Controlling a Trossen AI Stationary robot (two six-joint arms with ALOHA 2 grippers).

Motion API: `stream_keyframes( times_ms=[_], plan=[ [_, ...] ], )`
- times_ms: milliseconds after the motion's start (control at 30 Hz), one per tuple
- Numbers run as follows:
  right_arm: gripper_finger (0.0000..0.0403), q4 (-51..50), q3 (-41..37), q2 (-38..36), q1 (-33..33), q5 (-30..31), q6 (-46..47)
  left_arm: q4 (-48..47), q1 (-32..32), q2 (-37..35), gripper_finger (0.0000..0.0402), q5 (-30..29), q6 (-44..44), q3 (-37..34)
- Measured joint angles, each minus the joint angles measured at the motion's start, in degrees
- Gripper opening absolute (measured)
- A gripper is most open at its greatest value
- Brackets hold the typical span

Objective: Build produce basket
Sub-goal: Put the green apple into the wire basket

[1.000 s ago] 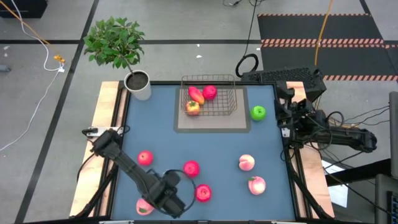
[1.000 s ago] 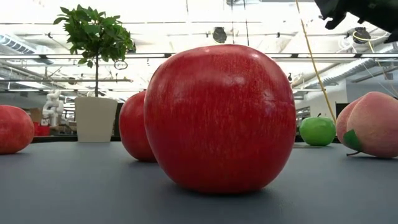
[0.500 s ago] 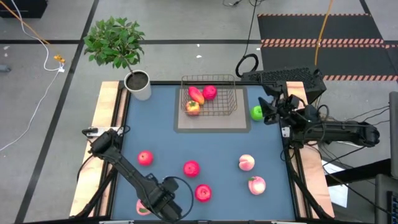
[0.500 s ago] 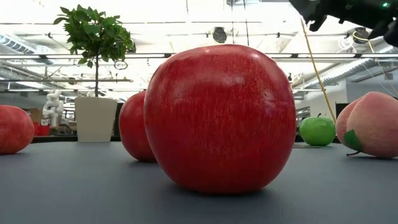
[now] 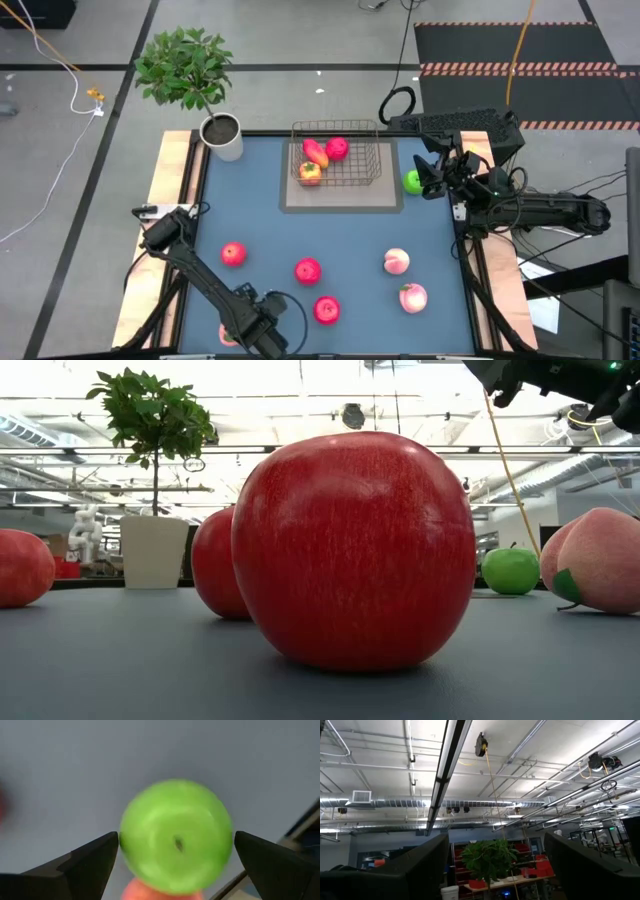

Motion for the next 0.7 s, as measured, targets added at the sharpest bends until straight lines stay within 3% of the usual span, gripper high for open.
stream_keyframes(
  times_ms=[267, 533, 700],
  plan=[
    [0.032, 0.3, 0.0, 0.0, 0.0, 0.0, 0.0, 5.2, 0.1, -0.3, 0.0395, 0.3, 0.4, -4.2],
    [0.032, 0.4, 0.0, 0.0, 0.0, 0.0, 0.0, 5.4, 1.6, -0.3, 0.033, 0.4, 3.2, -4.4],
    [0.032, 0.2, 0.0, 0.0, 0.1, -0.1, 0.4, 6.3, 4.3, -0.3, 0.0324, -2.7, 6.0, -4.3]
  ],
)
